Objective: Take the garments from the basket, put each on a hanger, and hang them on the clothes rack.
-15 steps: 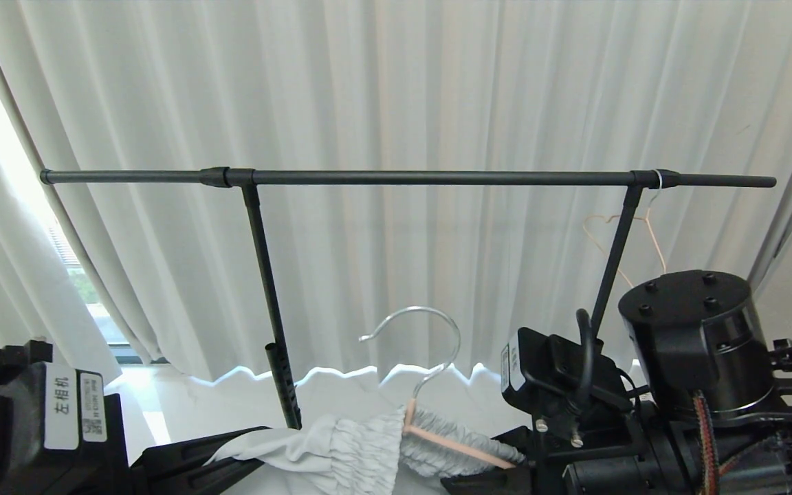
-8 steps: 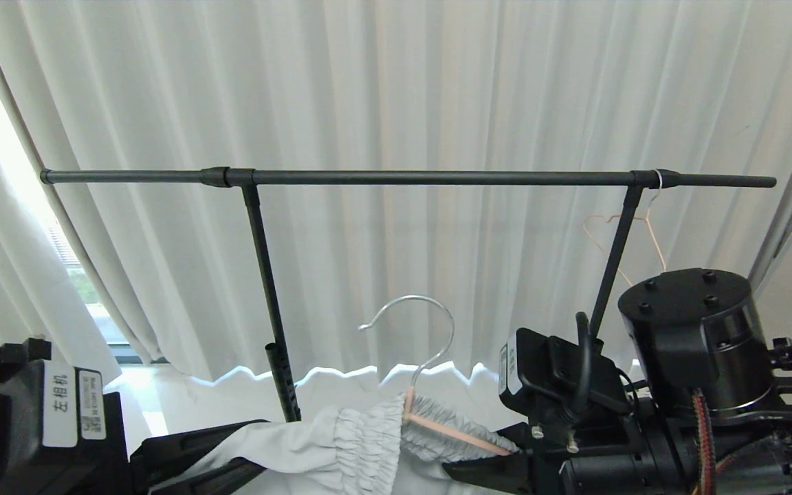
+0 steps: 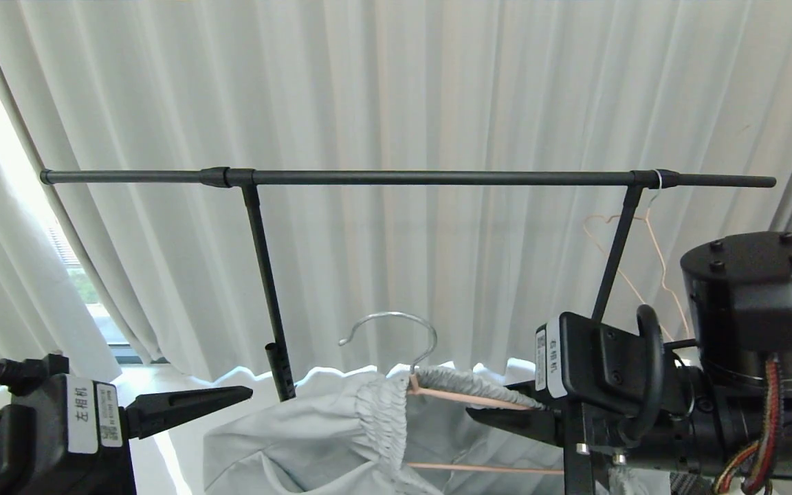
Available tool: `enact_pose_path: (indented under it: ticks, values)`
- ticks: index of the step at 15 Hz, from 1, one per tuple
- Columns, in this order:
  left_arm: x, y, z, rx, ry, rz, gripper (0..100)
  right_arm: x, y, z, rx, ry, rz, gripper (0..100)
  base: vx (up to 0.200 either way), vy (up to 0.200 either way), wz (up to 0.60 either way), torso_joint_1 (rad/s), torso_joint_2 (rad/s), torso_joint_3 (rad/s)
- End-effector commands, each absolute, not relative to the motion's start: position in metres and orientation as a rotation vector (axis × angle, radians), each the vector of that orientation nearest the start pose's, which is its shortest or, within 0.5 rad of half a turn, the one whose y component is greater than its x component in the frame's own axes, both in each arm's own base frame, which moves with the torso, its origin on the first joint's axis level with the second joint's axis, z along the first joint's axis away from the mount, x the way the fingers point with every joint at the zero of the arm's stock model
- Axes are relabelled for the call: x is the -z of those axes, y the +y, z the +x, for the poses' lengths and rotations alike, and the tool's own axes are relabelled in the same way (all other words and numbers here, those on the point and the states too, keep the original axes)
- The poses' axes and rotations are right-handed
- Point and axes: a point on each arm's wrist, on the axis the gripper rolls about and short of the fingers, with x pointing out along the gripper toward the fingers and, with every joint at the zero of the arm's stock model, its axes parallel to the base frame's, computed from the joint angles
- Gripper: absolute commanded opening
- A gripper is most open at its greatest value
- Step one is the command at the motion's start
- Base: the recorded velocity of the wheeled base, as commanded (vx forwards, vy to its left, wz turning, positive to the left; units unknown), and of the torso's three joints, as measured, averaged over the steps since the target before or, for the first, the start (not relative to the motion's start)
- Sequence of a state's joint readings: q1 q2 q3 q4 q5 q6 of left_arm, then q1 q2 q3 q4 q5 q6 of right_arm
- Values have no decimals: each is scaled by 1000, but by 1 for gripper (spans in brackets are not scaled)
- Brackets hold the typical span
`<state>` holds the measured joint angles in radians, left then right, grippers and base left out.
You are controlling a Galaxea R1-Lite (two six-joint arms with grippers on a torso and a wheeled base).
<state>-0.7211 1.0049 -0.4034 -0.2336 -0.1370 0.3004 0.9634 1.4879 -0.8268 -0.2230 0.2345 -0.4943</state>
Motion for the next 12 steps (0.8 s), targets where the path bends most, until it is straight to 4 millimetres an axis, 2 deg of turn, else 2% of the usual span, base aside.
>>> enact_pose_path:
  ticks: [1, 3, 5, 9, 12]
  values:
    - [-162, -73, 93, 826, 319, 384, 100, -215, 198, 146, -1224, 98, -610, 0, 0, 0, 0, 0, 0, 0]
    - [-146, -60, 96, 730, 400, 379, 100, -218, 194, 147, -1208, 85, -607, 0, 0, 0, 0, 0, 0, 0]
    - [-136, -56, 105, 664, 477, 371, 100, -222, 192, 145, -1204, 68, -601, 0, 0, 0, 0, 0, 0, 0]
    - [-116, -50, 144, 535, 679, 340, 100, -228, 188, 141, -1206, 42, -591, 0, 0, 0, 0, 0, 0, 0]
    - [-112, -48, 161, 489, 643, 323, 100, -231, 185, 138, -1205, 29, -586, 0, 0, 0, 0, 0, 0, 0]
